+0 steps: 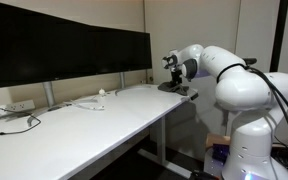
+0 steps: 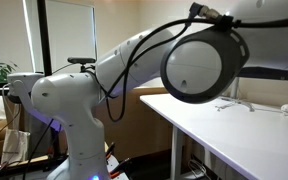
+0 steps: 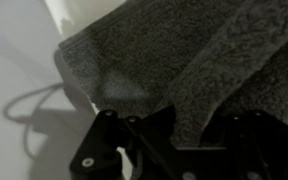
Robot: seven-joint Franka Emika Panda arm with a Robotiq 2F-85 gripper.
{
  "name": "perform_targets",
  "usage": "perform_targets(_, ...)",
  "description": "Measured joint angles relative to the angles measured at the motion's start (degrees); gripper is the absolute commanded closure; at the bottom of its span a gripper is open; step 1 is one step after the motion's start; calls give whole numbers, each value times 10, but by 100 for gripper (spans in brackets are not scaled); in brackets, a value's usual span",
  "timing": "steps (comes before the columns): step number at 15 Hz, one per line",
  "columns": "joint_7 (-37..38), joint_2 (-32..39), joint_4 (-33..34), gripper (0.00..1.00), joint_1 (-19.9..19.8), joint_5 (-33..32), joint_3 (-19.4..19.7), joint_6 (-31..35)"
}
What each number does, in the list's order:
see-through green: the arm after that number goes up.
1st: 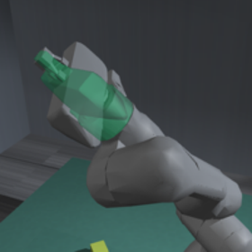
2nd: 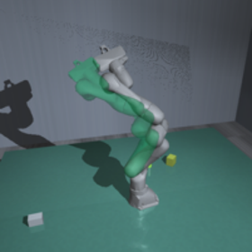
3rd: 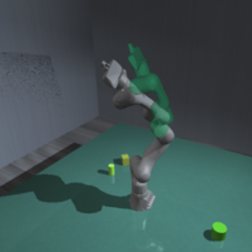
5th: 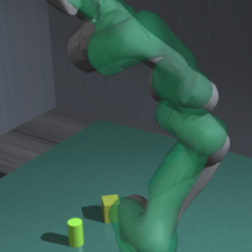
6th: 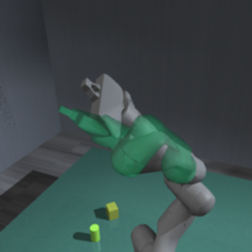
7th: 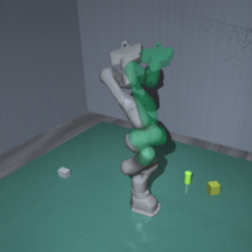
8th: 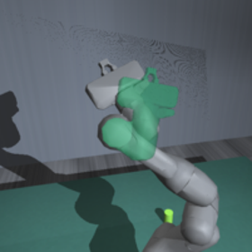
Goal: Wipe the desk with the cloth
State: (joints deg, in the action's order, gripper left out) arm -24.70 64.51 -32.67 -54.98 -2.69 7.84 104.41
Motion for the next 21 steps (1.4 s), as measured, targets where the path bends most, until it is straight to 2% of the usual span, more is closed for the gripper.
perform_targets(9,1,-1,-4,93,151,-2,-10,-13)
perform_targets(21,-24,-22,-36,93,301,-3,-12,-39)
